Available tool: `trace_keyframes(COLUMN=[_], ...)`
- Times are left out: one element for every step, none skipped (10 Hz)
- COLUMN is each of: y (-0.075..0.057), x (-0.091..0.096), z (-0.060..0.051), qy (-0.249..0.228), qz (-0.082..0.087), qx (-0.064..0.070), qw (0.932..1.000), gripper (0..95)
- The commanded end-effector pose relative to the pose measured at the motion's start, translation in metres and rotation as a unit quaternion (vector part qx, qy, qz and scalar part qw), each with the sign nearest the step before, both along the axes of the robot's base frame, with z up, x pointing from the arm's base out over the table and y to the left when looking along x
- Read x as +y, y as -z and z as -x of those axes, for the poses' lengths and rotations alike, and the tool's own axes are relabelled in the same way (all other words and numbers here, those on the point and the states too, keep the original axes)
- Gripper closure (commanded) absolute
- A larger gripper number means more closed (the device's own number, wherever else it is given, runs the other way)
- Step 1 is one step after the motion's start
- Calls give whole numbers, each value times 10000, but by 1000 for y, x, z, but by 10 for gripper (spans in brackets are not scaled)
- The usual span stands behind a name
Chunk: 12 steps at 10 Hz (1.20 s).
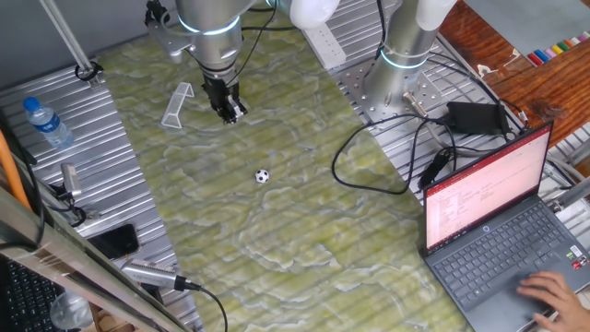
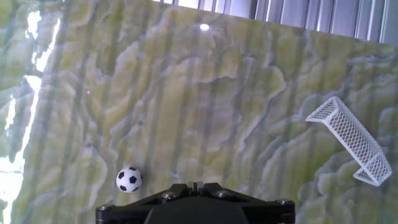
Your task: Push the soccer ball into the goal
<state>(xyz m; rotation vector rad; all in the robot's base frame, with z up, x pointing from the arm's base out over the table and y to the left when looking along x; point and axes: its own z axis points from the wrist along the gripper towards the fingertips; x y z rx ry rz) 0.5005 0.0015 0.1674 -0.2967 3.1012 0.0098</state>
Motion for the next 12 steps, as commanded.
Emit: trace_keyframes(y=[0, 0, 0, 0, 0, 0, 0, 0, 0, 0, 0, 0], x=[0, 0, 0, 0, 0, 0, 0, 0, 0, 0, 0, 0], z=[0, 0, 0, 0, 0, 0, 0, 0, 0, 0, 0, 0], qy=[295, 462, 578, 651, 648, 654, 660, 659, 656, 663, 729, 779], qz=[-2, -14, -18, -21, -7, -7, -6, -5, -3, 17, 18, 15], qx=[-28, -36, -39, -42, -42, -39, -36, -35, -36, -40, -41, -46], qw=[9996, 9989, 9983, 9979, 9979, 9979, 9978, 9978, 9978, 9978, 9973, 9970], gripper=[950, 950, 950, 950, 950, 950, 950, 950, 950, 950, 950, 950])
